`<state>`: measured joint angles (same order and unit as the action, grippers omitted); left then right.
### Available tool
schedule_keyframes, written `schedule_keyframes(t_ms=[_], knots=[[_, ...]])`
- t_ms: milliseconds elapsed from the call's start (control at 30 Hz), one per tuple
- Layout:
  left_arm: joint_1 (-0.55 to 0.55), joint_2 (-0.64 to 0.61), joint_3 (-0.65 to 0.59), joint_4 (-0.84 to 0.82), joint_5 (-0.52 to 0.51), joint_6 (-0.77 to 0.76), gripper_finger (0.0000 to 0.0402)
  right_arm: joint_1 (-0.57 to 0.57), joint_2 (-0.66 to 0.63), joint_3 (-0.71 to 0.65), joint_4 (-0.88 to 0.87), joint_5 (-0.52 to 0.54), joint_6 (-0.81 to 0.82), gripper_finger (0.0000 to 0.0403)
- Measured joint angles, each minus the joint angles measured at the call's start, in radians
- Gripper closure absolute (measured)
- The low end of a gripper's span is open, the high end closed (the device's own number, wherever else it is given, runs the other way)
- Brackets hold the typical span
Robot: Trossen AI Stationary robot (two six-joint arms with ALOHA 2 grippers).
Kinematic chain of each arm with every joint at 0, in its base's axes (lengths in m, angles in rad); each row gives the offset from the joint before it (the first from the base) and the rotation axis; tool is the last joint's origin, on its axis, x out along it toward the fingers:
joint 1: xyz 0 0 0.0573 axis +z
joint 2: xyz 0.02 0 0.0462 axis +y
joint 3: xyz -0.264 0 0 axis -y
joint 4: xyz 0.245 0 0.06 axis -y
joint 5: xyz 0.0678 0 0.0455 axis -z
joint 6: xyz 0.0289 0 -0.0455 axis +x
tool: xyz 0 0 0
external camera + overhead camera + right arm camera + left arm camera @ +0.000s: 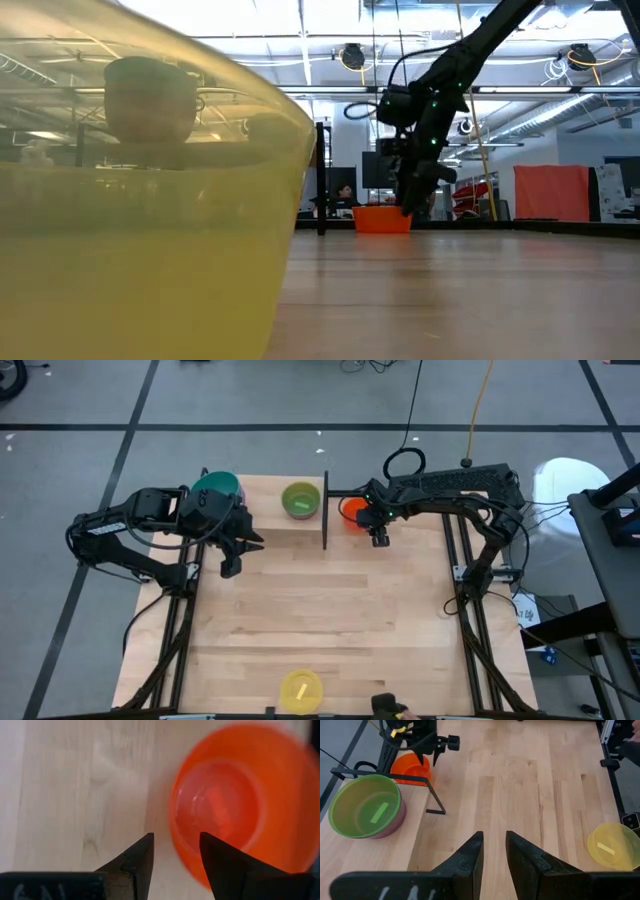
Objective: Place and stack bowls onto a shelf
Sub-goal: Stack the orange bowl on top of the light green bowl on the shelf
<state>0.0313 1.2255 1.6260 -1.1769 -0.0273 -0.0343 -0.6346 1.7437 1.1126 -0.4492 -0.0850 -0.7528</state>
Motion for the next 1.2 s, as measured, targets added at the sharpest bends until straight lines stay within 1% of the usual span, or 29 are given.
schedule_keyframes(t_ms=[133,300,400,467,533,667,700,767,900,1033,1200], knots=[[0.0,0.0,0.0,0.0,0.0,0.0,0.0314,-0.014,0.035,0.0,-0.003,-0.019,-0.004,0.0252],[0.0,0.0,0.0,-0.001,0.0,-0.001,0.0314,-0.017,0.064,0.0,0.065,-0.011,-0.013,0.0253],[0.0,0.0,0.0,-0.001,0.0,-0.013,0.0314,-0.017,0.071,0.0,0.103,0.009,0.004,0.0265],[0.0,0.0,0.0,-0.001,0.0,-0.022,0.0314,-0.017,0.071,0.0,0.117,0.01,0.001,0.0283],[0.0,0.0,0.0,-0.001,0.0,-0.026,0.0314,-0.017,0.069,0.001,0.123,0.01,0.01,0.0311],[0.0,0.0,0.0,-0.001,0.0,-0.029,0.0314,-0.02,0.068,0.0,0.121,0.013,0.079,0.0383],[0.0,0.0,0.0,-0.001,0.0,-0.031,0.0314,-0.021,0.066,0.001,0.119,0.011,0.102,0.0392],[0.0,0.0,0.0,-0.001,0.0,-0.032,0.0314,-0.025,0.057,0.0,0.102,0.005,0.116,0.0395],[0.0,0.0,0.0,-0.001,0.0,-0.032,0.0314,-0.026,0.002,0.0,0.038,0.01,0.09,0.0401],[0.0,0.0,0.0,-0.001,0.0,-0.035,0.0314,-0.026,-0.107,0.0,-0.008,0.014,0.084,0.0402],[0.0,0.0,0.0,-0.001,0.0,-0.027,0.0314,-0.025,-0.281,0.017,-0.04,0.101,0.043,0.0402]])
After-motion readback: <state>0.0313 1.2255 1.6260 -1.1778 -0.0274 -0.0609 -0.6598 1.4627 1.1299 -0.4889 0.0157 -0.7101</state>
